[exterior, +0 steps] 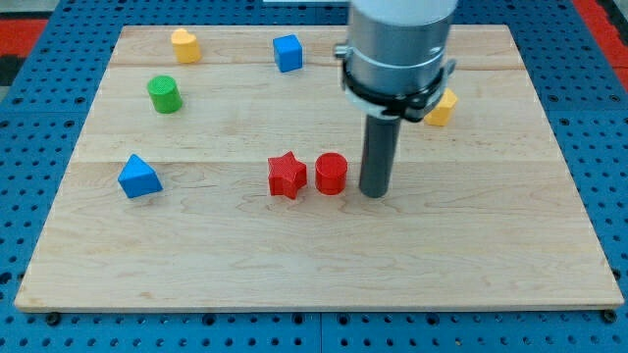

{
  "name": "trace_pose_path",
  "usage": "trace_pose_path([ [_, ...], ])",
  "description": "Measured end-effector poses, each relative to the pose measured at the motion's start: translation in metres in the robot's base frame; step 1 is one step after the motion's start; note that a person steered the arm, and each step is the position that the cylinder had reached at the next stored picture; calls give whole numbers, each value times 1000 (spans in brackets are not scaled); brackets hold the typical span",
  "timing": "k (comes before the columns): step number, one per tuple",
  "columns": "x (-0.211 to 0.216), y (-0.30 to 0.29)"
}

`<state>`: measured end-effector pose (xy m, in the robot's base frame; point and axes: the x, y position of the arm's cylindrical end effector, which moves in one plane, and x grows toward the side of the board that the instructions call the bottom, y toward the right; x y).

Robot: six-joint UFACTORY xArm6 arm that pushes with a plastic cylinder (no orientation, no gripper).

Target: Point your hand at the top left corner of the board

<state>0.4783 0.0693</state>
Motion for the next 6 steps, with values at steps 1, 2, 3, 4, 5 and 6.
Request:
trace_pose_path([
  [1,-44,4],
  [2,-82,-14],
  [3,-110,-75],
  [4,-145,-123],
  [5,-183,-173],
  [6,-195,-265],
])
